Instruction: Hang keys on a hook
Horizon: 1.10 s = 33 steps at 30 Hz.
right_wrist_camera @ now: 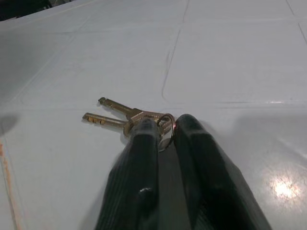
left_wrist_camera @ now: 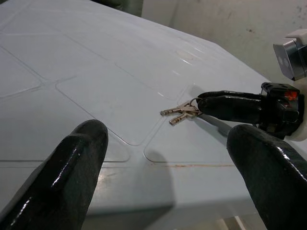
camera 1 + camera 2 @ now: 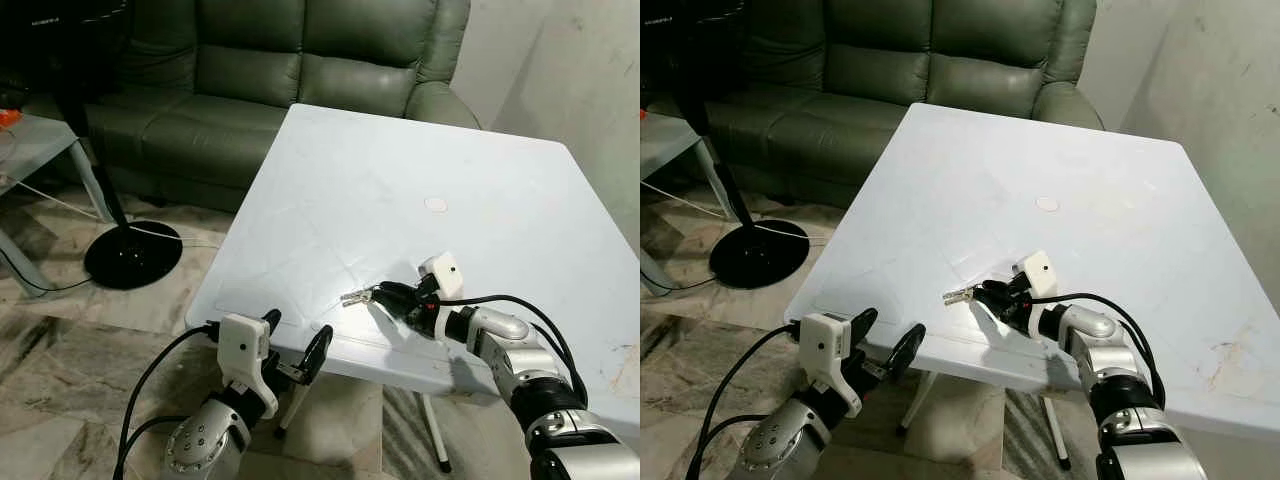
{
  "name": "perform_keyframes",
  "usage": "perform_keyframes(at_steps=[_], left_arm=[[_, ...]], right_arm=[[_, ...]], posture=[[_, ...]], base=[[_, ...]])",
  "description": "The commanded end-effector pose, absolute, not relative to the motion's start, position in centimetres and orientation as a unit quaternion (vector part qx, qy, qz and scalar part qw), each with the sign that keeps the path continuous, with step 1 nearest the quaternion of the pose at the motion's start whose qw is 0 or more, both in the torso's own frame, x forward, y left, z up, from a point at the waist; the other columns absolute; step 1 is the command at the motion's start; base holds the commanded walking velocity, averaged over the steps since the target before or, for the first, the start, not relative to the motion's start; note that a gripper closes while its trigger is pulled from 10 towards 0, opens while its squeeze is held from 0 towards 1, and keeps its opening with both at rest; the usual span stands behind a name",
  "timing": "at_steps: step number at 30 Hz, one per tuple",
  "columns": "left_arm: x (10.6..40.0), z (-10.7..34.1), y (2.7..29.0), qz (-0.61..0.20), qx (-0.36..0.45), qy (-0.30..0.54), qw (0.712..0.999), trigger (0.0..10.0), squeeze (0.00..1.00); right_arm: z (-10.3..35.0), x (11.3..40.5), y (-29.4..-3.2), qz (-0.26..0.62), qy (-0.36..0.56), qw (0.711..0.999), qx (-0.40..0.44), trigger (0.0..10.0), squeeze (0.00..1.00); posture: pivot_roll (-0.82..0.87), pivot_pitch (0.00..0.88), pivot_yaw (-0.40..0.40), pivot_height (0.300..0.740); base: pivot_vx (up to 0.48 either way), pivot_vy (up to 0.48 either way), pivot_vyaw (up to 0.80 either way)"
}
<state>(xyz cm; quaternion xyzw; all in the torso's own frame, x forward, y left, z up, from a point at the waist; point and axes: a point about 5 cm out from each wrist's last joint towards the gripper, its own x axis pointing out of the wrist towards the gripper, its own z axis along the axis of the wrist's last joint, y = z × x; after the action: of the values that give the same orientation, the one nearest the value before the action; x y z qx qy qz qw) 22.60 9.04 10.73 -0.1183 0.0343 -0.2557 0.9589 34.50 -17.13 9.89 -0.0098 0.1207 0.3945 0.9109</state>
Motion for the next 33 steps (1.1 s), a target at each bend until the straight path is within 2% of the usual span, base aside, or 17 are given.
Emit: perform_keyframes(at_steps=[1,13,15,16,17,18,19,20,21,22,23,24,25,27,29,30,33], left_arm=[[22.7,10.6,8.9,-0.254,-0.12,0.036,0.959,10.0,0.0],[22.9,10.7,9.1,-0.249,-0.123,0.034,0.96,10.0,0.0],[22.9,10.7,9.1,-0.247,-0.123,0.034,0.961,10.0,0.0],[23.0,10.7,9.1,-0.246,-0.121,0.033,0.961,10.0,0.0],[23.0,10.7,9.1,-0.246,-0.121,0.033,0.961,10.0,0.0],[23.1,10.8,9.2,-0.244,-0.119,0.031,0.962,10.0,0.0],[23.1,10.8,9.2,-0.244,-0.119,0.031,0.962,10.0,0.0],[23.1,10.8,9.2,-0.244,-0.119,0.031,0.962,10.0,0.0],[23.2,10.8,9.2,-0.243,-0.118,0.031,0.962,10.0,0.0],[23.3,10.8,9.2,-0.242,-0.12,0.03,0.962,10.0,0.0],[23.5,10.8,9.3,-0.237,-0.121,0.028,0.964,10.0,0.0],[23.6,10.9,9.4,-0.231,-0.123,0.026,0.965,10.0,0.0],[23.8,10.9,9.5,-0.224,-0.12,0.024,0.967,10.0,0.0],[24.4,11.1,9.8,-0.208,-0.124,0.018,0.97,10.0,0.0],[24.6,11.2,9.9,-0.206,-0.124,0.013,0.971,10.0,0.0],[24.9,11.4,10.1,-0.201,-0.12,0.008,0.972,10.0,0.0],[25.6,11.7,10.5,-0.191,-0.111,-0.001,0.975,10.0,0.0]], right_arm=[[10.3,34.7,-17.8,0.392,0.117,0.913,-0.015,0.0,0.0],[10.7,34.8,-17.9,0.403,0.115,0.908,-0.018,0.0,0.0],[10.7,34.8,-17.9,0.403,0.115,0.908,-0.015,2.6,0.0],[10.8,34.8,-17.9,0.411,0.111,0.905,-0.013,6.7,0.0],[10.9,34.7,-17.9,0.415,0.109,0.903,-0.01,6.7,0.0],[10.9,34.7,-17.9,0.417,0.11,0.902,-0.007,3.8,0.0],[10.9,34.7,-17.9,0.417,0.11,0.902,-0.007,3.8,0.0],[10.9,34.7,-18.0,0.415,0.11,0.903,0.0,7.7,0.0],[11.1,34.7,-18.0,0.418,0.107,0.902,0.015,4.5,0.0],[11.3,34.8,-18.0,0.415,0.1,0.904,0.023,6.1,0.0],[11.6,34.9,-18.1,0.41,0.09,0.907,0.037,1.9,0.0],[11.9,35.0,-18.1,0.404,0.079,0.91,0.052,1.9,0.0],[12.2,35.2,-18.1,0.394,0.067,0.915,0.059,0.0,0.0],[13.4,35.8,-18.1,0.357,0.016,0.928,0.11,4.5,0.0],[13.7,35.8,-18.0,0.351,-0.001,0.927,0.129,4.5,0.0],[14.0,35.9,-17.9,0.323,-0.023,0.937,0.127,10.0,0.0],[14.7,35.8,-17.7,0.258,-0.079,0.954,0.128,10.0,0.0]], posture=[[0.09,0.081,-0.095,0.74],[0.09,0.084,-0.097,0.74],[0.09,0.084,-0.096,0.74],[0.09,0.084,-0.096,0.74],[0.09,0.084,-0.096,0.74],[0.09,0.083,-0.095,0.74],[0.09,0.083,-0.095,0.74],[0.09,0.083,-0.094,0.74],[0.09,0.08,-0.094,0.74],[0.09,0.08,-0.094,0.74],[0.09,0.078,-0.093,0.74],[0.09,0.078,-0.093,0.74],[0.09,0.073,-0.094,0.74],[0.08,0.063,-0.093,0.74],[0.08,0.058,-0.093,0.74],[0.08,0.051,-0.092,0.74],[0.08,0.035,-0.088,0.74]], base=[[0.0,0.0,0.0],[0.0,0.0,0.0],[0.0,0.0,0.0],[0.0,0.0,0.0],[0.0,0.0,0.0],[0.0,0.0,0.0],[0.0,0.0,0.0],[0.0,0.0,0.0],[0.0,0.0,0.0],[0.0,0.0,0.0],[0.0,0.0,0.0],[0.0,0.0,0.0],[0.0,0.0,0.0],[0.0,0.0,0.0],[0.0,0.0,0.0],[0.0,0.0,0.0],[0.0,0.0,0.0]])
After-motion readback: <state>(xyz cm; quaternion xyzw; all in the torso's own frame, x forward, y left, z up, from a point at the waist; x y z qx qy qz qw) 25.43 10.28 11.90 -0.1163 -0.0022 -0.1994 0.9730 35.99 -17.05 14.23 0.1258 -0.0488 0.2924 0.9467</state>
